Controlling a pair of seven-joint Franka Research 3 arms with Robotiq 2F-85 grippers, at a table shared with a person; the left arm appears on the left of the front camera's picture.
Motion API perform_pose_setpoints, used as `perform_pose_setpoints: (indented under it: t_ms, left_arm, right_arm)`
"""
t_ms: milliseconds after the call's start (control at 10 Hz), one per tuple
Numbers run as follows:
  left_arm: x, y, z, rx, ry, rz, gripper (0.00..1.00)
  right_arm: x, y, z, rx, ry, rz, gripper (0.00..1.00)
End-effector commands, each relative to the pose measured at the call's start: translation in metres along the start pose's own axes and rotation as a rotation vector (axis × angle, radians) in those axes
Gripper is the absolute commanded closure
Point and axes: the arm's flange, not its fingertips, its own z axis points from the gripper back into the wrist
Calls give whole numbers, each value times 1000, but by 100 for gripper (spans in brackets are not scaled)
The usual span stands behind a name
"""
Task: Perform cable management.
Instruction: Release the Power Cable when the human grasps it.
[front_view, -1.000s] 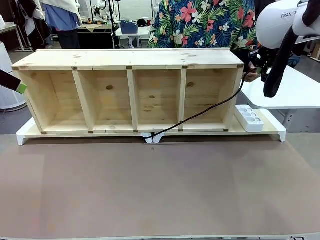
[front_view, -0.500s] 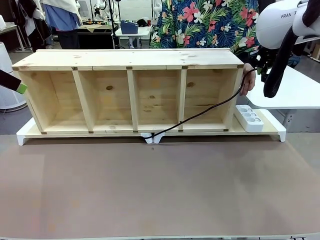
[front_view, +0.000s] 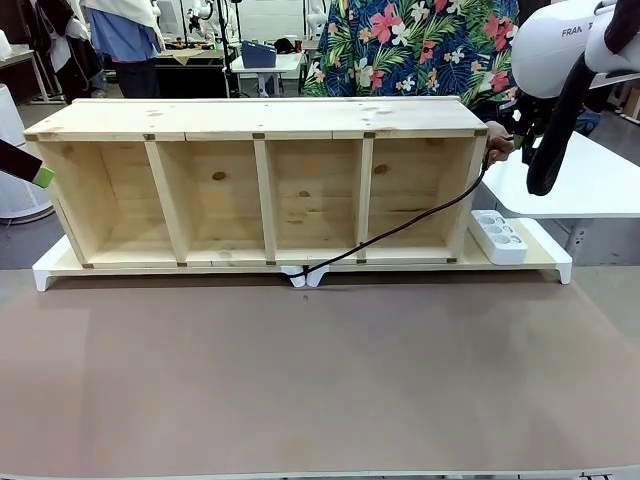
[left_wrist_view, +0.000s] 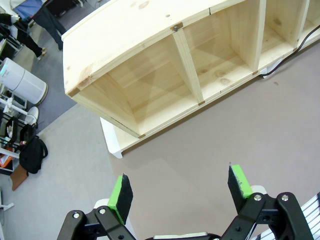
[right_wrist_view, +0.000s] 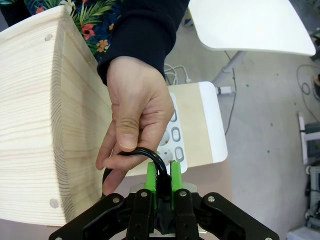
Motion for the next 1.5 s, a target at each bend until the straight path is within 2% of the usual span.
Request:
perform_pose_setpoints:
  t_ms: [0,400,500,600,700,800,900,1000,1100,1200,1300,1400]
  left_arm:
    - [2,0,-1,3,-10,0,0]
    - [2,0,-1,3,-10,0,0]
    - [2,0,-1,3,-10,0,0]
    - [2,0,-1,3,-10,0,0]
    - [2,0,-1,3,-10,0,0]
    - [2,0,-1,3,-10,0,0]
    - [2,0,-1,3,-10,0,0]
    - [2,0,-1,3,-10,0,0]
    - [2,0,-1,3,-10,0,0]
    - [2,0,-1,3,-10,0,0]
    - [2,0,-1,3,-10,0,0]
    - [2,0,-1,3,-10,0,0]
  right_arm:
    - [1,-1,1,-1,-8,1,86]
    - [0,0,0,-1,4,0,86]
    - [0,0,2,-5,15,-6,66]
    - [-1,-1,3,-14,17,-10,66]
    - [-1,-1,3,-19,20,-16,46]
    - [-1,-1,4,-21,22,-11,62]
    - [-1,-1,4,-24,24,-10,26]
    - [0,-1,5,-25,24,-6,42]
    - [0,-1,5,-26,24,-3,38]
    - [0,0,5,-26,23,0,22]
    - [0,0,5,-26,24,1,18]
    - [-1,-1,5,-25,26,2,2]
